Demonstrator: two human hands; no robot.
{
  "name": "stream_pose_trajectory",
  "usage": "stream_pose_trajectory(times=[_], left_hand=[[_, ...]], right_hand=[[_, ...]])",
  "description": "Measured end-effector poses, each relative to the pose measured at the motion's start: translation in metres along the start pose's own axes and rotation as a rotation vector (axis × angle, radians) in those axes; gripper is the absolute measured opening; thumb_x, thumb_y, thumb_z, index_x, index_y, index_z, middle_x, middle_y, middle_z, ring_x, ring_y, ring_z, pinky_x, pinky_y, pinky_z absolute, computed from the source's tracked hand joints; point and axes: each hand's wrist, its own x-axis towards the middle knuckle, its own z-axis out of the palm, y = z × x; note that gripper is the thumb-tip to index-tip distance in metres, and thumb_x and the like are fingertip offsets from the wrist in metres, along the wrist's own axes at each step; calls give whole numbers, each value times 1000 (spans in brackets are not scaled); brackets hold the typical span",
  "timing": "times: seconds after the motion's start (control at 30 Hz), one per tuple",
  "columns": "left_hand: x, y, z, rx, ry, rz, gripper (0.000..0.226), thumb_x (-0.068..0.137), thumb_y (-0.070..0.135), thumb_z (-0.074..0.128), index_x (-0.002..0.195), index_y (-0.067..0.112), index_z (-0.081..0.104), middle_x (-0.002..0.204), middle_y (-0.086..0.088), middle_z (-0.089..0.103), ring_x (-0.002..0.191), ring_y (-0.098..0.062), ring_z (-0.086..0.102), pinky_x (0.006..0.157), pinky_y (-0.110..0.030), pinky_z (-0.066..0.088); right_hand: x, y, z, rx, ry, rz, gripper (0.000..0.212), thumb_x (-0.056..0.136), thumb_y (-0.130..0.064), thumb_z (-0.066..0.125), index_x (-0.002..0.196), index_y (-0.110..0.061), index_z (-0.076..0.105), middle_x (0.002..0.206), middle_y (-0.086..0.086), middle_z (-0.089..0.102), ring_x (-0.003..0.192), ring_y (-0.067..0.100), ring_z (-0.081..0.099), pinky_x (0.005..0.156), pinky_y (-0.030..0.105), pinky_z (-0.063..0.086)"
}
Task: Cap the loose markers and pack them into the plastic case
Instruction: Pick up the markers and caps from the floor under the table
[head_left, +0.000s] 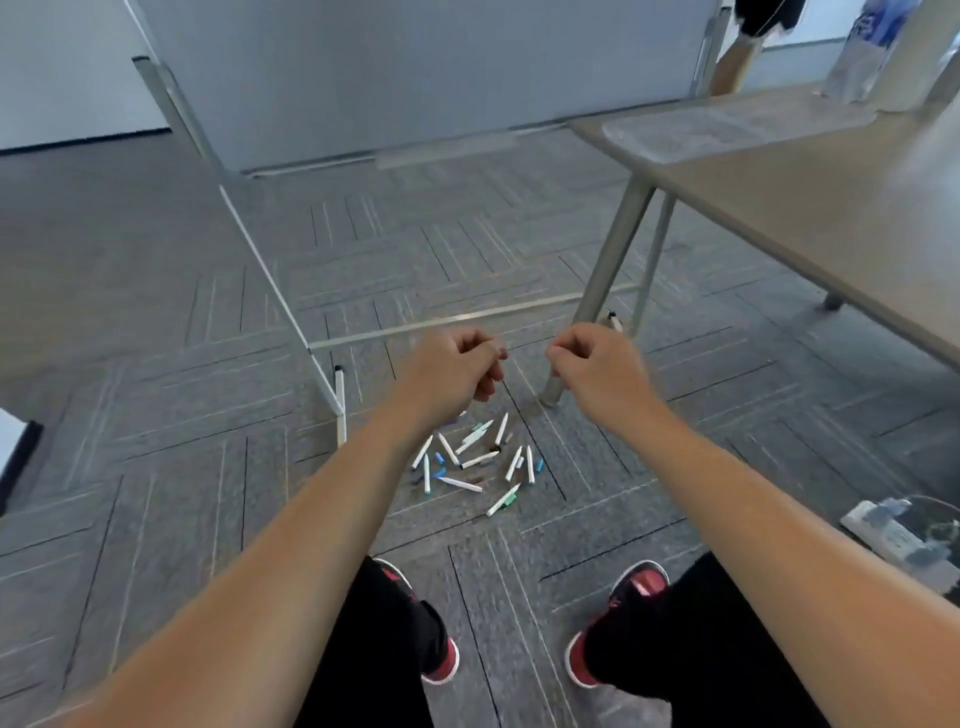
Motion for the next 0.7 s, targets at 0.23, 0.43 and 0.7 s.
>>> stream_pose_trajectory(times=[0.23, 0.43, 0.7], left_hand=[[100, -122, 44, 99, -30, -153, 18, 94, 10, 56, 79, 7, 64, 70, -7, 68, 61, -18, 62, 66, -35, 55], [165, -261, 87, 350, -130, -301, 17, 88, 17, 53, 75, 15, 63, 75, -7, 70, 73, -27, 67, 71, -40, 56], [216, -419, 134, 673, -309, -410, 17, 94, 24, 53, 83, 17, 64, 90, -10, 69, 89, -31, 63, 70, -35, 46]], right_hand=[[85, 102, 90, -51, -73, 138, 18, 94, -24, 56, 81, -16, 66, 67, -5, 61, 55, 9, 52, 53, 26, 35], [134, 224, 173, -157, -191, 284, 21, 94, -22, 50, 84, -8, 63, 73, 6, 64, 65, 24, 56, 55, 31, 40], [159, 362, 276, -232, -361, 479, 21, 90, -15, 48, 84, 2, 59, 70, 16, 61, 58, 23, 45, 54, 31, 33]])
